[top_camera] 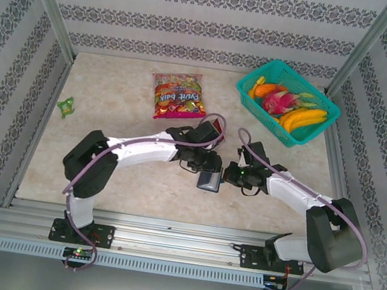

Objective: Put the credit cards into the card holder
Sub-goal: Close the card holder at the bottom-center of the table, then press the card holder at the center of the table.

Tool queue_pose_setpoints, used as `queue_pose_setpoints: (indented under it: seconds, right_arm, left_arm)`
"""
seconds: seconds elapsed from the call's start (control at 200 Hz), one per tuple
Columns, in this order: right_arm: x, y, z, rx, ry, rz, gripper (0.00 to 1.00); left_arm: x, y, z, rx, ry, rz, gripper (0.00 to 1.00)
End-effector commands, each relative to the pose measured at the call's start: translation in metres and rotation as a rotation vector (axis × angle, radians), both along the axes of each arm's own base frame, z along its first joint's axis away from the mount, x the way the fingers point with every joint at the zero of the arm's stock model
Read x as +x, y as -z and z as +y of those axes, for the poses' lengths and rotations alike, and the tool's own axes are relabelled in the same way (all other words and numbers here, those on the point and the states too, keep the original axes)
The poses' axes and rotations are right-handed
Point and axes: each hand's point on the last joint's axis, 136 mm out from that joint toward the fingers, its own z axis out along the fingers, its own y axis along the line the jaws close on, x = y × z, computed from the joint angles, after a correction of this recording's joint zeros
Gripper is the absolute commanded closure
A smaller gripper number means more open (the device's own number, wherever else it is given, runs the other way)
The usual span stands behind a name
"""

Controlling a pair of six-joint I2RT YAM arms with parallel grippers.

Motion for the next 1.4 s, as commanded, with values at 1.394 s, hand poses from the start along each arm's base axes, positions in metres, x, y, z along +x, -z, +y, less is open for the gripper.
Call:
queue_pose_setpoints:
  seconds: [1.394]
  right_arm:
    - [0.008, -0.009, -0.004, 0.08, 0.023, 0.013, 0.93]
  left_arm:
    - [0.002, 0.062, 0.054, 0.082, -0.127, 0.047, 0.66]
